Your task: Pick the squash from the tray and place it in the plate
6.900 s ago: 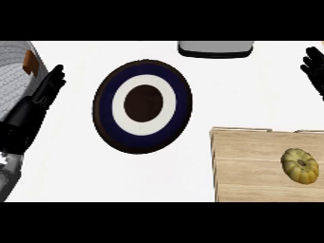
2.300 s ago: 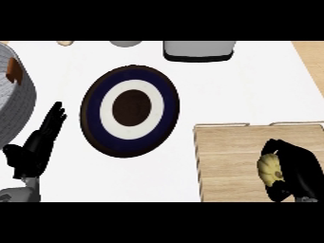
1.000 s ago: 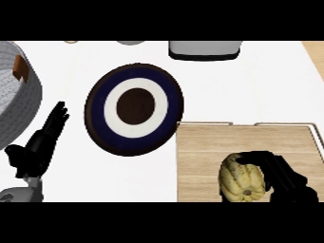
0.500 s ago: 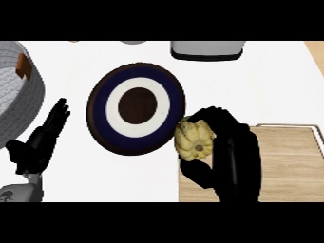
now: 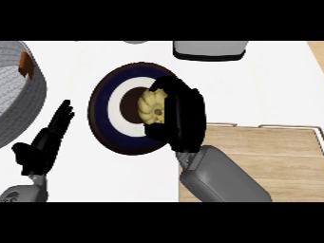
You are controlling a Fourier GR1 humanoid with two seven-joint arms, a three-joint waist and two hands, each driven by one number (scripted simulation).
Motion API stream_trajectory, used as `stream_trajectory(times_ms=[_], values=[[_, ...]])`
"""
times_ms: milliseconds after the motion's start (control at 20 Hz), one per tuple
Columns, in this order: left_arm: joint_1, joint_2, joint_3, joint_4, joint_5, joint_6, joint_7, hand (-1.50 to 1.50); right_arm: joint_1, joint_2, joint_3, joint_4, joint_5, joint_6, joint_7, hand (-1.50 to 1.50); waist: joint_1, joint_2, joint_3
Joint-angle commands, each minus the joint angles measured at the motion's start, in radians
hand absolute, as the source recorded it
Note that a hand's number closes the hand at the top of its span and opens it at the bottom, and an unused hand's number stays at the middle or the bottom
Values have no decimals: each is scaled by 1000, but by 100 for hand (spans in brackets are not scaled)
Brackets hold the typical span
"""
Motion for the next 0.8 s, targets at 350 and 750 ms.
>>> stream_trajectory(times_ms=[350, 750], values=[[-14, -2, -8, -6, -19, -6, 13, 0, -248, 0, 103, 393, -237, -416, 155, -150, 26, 3, 0], [-7, -6, 2, 45, -13, -29, -49, 0, -299, 0, 43, 447, -461, -597, 19, -150, 36, 9, 1]])
